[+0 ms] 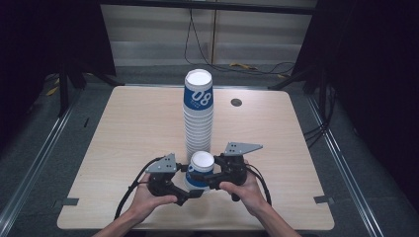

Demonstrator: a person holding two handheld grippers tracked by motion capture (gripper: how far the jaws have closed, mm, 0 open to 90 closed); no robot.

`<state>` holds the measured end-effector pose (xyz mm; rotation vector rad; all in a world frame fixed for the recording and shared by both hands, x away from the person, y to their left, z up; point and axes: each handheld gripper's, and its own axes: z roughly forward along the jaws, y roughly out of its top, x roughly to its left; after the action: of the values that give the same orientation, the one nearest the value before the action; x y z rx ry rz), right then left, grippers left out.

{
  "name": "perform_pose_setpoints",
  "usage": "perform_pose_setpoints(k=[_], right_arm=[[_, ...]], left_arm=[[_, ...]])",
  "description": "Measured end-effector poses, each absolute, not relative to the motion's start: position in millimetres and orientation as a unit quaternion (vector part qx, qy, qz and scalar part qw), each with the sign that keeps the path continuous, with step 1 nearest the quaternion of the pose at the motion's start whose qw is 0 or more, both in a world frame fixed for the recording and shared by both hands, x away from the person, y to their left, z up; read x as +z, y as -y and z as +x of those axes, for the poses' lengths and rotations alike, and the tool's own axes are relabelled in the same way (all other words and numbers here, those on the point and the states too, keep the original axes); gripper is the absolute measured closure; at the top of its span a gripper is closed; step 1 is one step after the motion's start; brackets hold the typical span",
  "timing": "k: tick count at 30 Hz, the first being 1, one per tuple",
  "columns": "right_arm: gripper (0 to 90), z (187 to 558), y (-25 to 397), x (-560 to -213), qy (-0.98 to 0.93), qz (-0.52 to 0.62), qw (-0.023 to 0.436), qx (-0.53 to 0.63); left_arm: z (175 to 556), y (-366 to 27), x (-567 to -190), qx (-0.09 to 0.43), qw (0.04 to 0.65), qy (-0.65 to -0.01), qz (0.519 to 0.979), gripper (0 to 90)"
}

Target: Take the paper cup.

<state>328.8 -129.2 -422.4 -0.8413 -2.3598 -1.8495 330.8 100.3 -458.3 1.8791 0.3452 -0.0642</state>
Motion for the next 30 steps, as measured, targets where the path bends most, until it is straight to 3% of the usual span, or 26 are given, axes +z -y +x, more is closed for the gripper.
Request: perform_pose_setpoints(k=[4, 6, 8, 23, 30], right_arm=[[27.8, 326.8, 125.3, -423.8, 0.760, -0.266, 0.013, -0.593], [27.8, 325.5, 122.7, -424.4, 0.770, -0.263, 0.003, -0.581], [27.8, 325.2, 121.1, -424.8, 0.765, -0.264, 0.011, -0.587], [25.7, 326.1, 121.9, -423.8, 0.767, -0.269, 0.013, -0.582], [15.2, 327.0, 125.2, -422.1, 0.766, -0.278, 0.014, -0.580]], left_arm=[[330.5, -99.2, -460.1, -0.028, 0.579, -0.149, 0.801, 11.9], [331.3, -100.5, -461.4, -0.044, 0.593, -0.166, 0.787, 16.9], [333.7, -101.1, -462.3, -0.053, 0.595, -0.168, 0.784, 14.2], [331.8, -103.5, -457.8, -0.024, 0.578, -0.141, 0.803, 21.6], [333.9, -107.2, -459.0, -0.026, 0.565, -0.152, 0.810, 22.1]])
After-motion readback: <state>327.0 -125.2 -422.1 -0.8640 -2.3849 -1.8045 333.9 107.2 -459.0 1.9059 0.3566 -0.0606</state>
